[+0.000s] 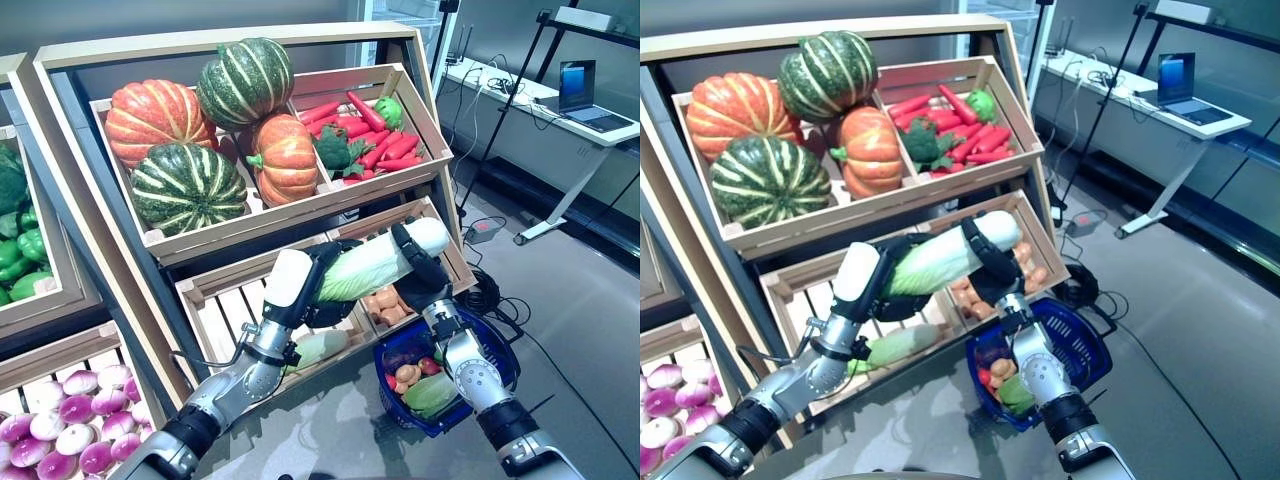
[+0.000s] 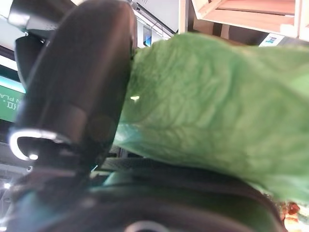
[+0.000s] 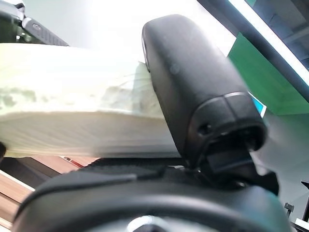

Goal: Put vegetables into the basket

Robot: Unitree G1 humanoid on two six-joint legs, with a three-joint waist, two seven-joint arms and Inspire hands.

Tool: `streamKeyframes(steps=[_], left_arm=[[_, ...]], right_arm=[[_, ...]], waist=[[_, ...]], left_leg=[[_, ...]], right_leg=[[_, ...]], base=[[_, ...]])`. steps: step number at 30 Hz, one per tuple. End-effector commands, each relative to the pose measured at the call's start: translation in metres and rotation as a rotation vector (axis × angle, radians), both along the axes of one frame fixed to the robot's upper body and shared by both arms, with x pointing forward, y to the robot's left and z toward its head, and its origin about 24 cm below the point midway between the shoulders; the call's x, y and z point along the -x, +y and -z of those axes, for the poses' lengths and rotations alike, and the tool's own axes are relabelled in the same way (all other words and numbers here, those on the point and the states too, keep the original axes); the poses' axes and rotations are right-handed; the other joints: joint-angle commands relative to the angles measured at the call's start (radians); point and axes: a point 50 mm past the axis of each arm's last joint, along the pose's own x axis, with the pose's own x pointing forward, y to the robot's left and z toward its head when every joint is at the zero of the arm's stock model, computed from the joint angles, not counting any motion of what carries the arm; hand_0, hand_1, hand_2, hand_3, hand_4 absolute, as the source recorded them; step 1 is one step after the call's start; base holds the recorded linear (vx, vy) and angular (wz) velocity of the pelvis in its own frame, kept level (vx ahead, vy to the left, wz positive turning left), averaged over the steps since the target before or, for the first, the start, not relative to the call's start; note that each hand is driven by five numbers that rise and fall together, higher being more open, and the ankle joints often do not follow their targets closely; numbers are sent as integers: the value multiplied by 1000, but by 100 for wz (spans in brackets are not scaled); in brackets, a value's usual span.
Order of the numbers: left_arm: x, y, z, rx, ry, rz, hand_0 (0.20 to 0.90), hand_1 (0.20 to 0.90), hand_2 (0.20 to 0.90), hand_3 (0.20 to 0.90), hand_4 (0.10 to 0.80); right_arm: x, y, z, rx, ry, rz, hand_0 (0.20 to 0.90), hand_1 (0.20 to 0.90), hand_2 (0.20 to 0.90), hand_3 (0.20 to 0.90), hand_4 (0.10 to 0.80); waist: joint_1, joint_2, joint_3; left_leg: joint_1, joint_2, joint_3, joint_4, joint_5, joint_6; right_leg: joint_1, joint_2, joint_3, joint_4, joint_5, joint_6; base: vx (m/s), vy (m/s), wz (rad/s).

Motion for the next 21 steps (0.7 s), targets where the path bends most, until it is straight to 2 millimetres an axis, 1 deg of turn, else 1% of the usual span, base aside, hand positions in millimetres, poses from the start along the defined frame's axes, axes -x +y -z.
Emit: streamKeyframes(steps=[1,10,11,12,13,15,16,18,21], left_arm=[[-4,-41,-38,72,-166,265,300,300,300,300,400],[-6,-39,-40,68,-148,249,300,300,300,300,400],[-8,-38,-37,49,-124,234,552,552,552,552,568],[-10,-37,-35,29,-96,220,900,900,900,900,800],[-11,-36,-31,14,-48,206,900,900,900,900,800],[-12,-35,-31,12,-39,203,900,900,900,900,800],[-14,-32,-24,-10,14,175,900,900,900,900,800],[-15,-26,-17,-17,62,145,900,900,900,900,800],[-16,-18,-12,-9,109,107,900,900,900,900,800]], right_arm=[[-30,9,-97,-238,-379,35,300,300,300,300,400],[-30,6,-100,-246,-393,65,300,300,300,300,400],[-30,5,-101,-242,-394,73,300,300,300,300,400],[-30,4,-101,-238,-396,80,300,300,300,300,400],[-30,3,-102,-234,-396,87,300,300,300,300,400],[-30,3,-102,-234,-397,88,300,300,300,300,400],[-30,0,-102,-224,-399,102,300,300,300,300,400],[-30,-4,-103,-214,-408,120,300,300,300,300,400],[-29,-8,-104,-195,-420,148,300,300,300,300,400]], waist=[[10,-4,-40],[10,-4,-38],[9,-2,-37],[8,-1,-37],[8,0,-37],[8,0,-37],[7,2,-36],[8,4,-35],[10,5,-32]], left_leg=[[16,-9,36,1,-88,15],[17,-8,35,1,-89,15],[18,-7,37,1,-89,15],[18,-7,36,1,-90,15],[18,-7,36,1,-89,15],[18,-7,37,1,-88,15],[19,-8,35,1,-89,16],[19,-8,36,1,-89,16],[20,-7,36,1,-88,16]], right_leg=[[-22,-34,16,2,29,-29],[-22,-35,17,2,30,-29],[-21,-35,18,2,30,-28],[-21,-35,19,2,29,-28],[-22,-36,19,2,30,-27],[-22,-36,20,2,30,-27],[-21,-36,21,2,29,-27],[-22,-36,21,2,29,-26],[-22,-37,21,2,31,-26]], base=[[0,0,0],[0,0,0],[0,0,0],[0,0,0],[0,0,0],[0,0,0],[0,0,0],[0,0,0],[0,0,0]])
